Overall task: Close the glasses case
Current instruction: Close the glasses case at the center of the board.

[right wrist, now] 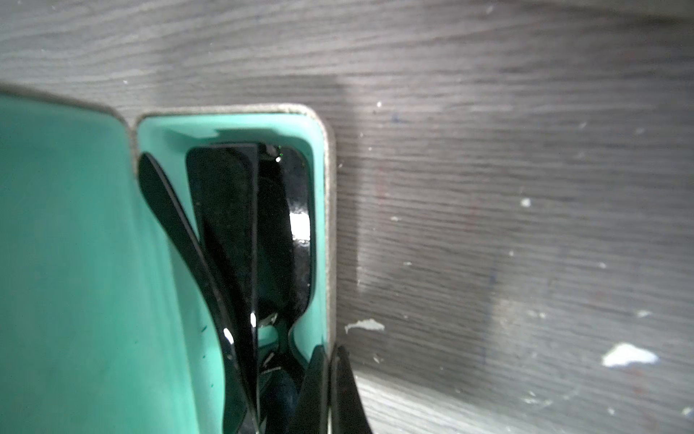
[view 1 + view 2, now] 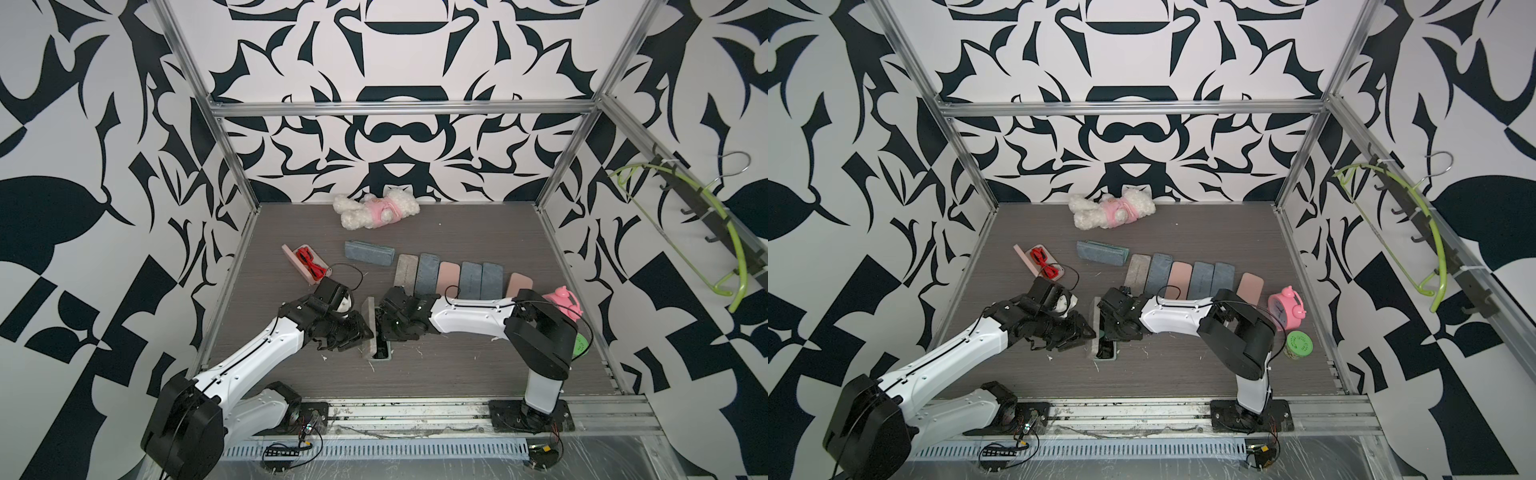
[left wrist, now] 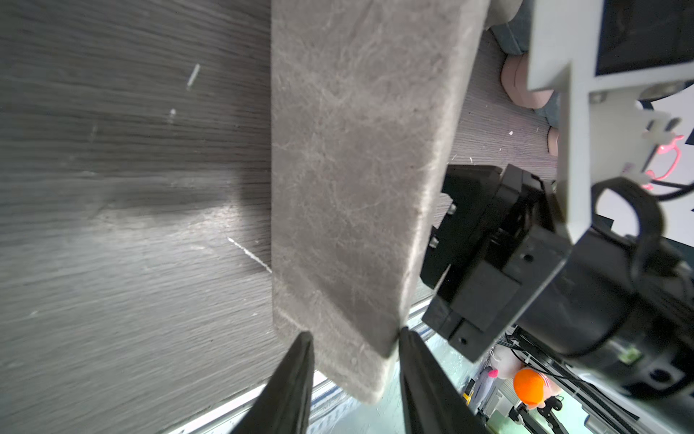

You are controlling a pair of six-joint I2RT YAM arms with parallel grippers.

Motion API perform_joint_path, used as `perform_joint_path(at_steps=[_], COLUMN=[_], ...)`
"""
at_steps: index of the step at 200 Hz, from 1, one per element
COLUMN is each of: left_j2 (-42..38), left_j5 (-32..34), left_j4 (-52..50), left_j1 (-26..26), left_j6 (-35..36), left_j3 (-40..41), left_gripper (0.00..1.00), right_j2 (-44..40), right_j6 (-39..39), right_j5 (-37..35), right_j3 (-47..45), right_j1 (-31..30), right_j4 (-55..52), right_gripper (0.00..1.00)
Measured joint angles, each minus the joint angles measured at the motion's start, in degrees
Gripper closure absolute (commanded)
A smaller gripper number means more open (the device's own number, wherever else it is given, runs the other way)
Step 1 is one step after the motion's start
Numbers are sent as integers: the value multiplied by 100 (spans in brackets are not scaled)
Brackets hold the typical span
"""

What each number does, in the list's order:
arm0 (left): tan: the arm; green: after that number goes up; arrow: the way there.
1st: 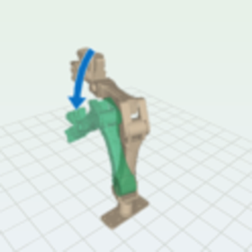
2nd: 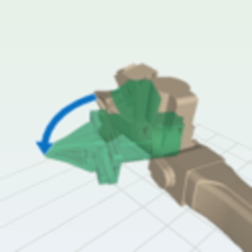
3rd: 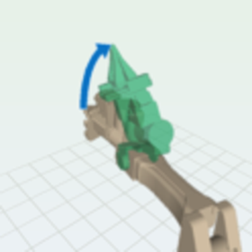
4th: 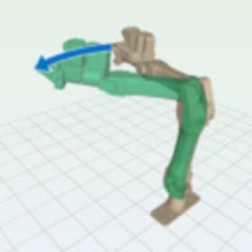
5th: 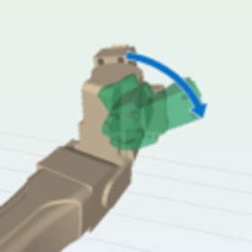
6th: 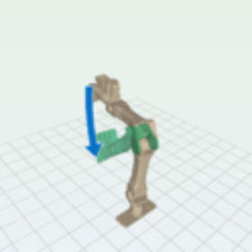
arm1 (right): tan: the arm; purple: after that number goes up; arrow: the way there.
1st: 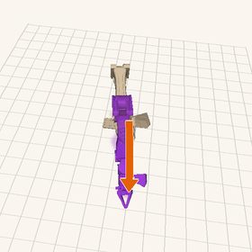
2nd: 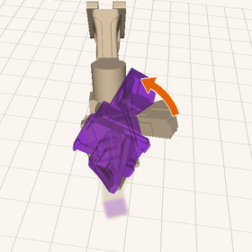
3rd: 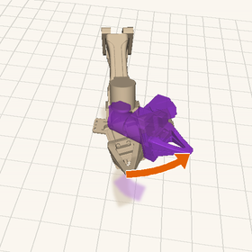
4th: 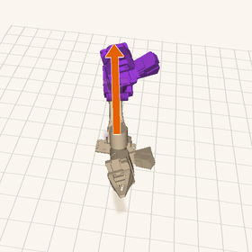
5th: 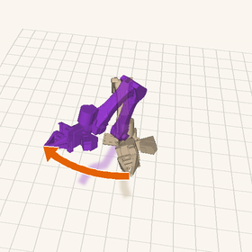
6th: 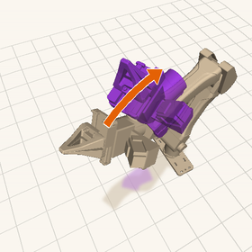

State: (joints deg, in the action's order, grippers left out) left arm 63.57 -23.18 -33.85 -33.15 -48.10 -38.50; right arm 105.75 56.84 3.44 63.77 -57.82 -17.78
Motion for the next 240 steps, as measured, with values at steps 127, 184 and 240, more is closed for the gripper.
perform_joint_path(at_steps=[127, 184, 240], left_j2=[79, 81, 142], left_j5=[-2, 0, -4], left_j4=[197, 219, 278], left_j1=[-63, -70, -107], left_j6=[7, 7, 7], left_j3=[0, 0, 0], left_gripper=[75, 78, 79], right_j2=[-9, -9, -9], right_j6=[2, 0, 0], right_j5=[37, 44, 50], right_j3=[-31, -31, -31], right_j1=[7, 11, 11], right_j4=[50, 50, 52], right_gripper=[100, 100, 100])
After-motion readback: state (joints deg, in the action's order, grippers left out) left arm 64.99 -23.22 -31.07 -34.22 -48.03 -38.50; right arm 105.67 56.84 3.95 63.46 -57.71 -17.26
